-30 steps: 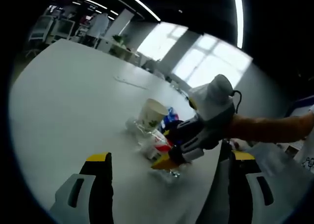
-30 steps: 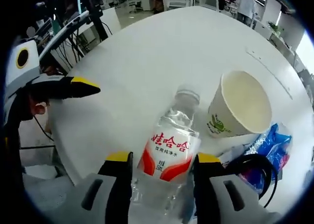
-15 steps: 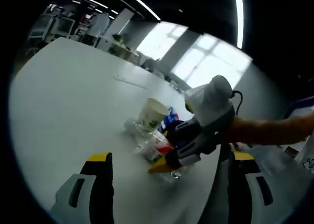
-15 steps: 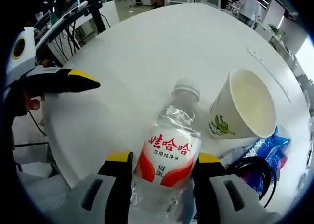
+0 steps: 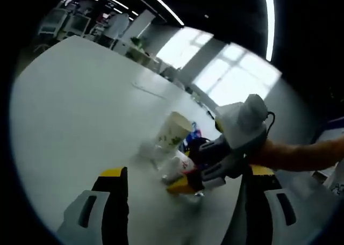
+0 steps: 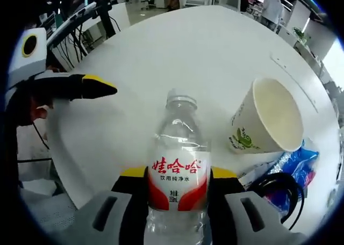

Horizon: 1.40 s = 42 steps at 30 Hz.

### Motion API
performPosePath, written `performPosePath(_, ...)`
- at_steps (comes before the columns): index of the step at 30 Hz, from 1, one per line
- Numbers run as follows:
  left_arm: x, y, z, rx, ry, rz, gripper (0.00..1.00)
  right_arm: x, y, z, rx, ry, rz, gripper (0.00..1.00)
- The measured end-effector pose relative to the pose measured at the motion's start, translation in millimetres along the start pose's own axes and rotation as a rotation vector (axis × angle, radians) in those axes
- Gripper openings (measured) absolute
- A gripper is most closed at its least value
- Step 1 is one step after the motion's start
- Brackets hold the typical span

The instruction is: Arrange the tabletop items into an orderly group along one side of the table until the central work area is clear of visible clutter.

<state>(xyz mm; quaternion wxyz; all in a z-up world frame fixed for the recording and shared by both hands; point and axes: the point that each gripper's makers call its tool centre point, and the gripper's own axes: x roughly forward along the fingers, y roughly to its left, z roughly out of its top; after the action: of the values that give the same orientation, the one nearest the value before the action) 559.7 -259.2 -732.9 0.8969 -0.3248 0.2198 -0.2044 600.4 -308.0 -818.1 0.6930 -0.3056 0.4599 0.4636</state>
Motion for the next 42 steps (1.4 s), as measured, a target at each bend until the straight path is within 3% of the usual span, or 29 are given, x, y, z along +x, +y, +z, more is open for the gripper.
performPosePath(5, 13.9, 10.6, 18.9, -0.123, -0.094, 0.024, 0.76, 1.2, -1.4, 1.6, 0.002, -0.009, 0.001, 0.39)
performPosePath(12, 34.9, 27.3, 20.9, -0.194, -0.101, 0.082, 0.68, 0.8, -3.1, 3.4, 0.006, -0.035, -0.004, 0.39)
performPosePath(16, 41.8, 40.8, 17.5, -0.232, -0.101, 0.145, 0.63, 1.9, -4.9, 5.6, 0.007, -0.043, -0.004, 0.38)
performPosePath(25, 59.7, 44.7, 8.9, -0.311, -0.097, 0.141, 0.57, 2.7, -7.2, 8.9, 0.018, -0.09, 0.004, 0.38)
performPosePath(42, 77.9, 47.7, 7.4, -0.348, -0.094, 0.128, 0.46, -2.4, -2.1, 6.6, 0.04, -0.133, 0.018, 0.38)
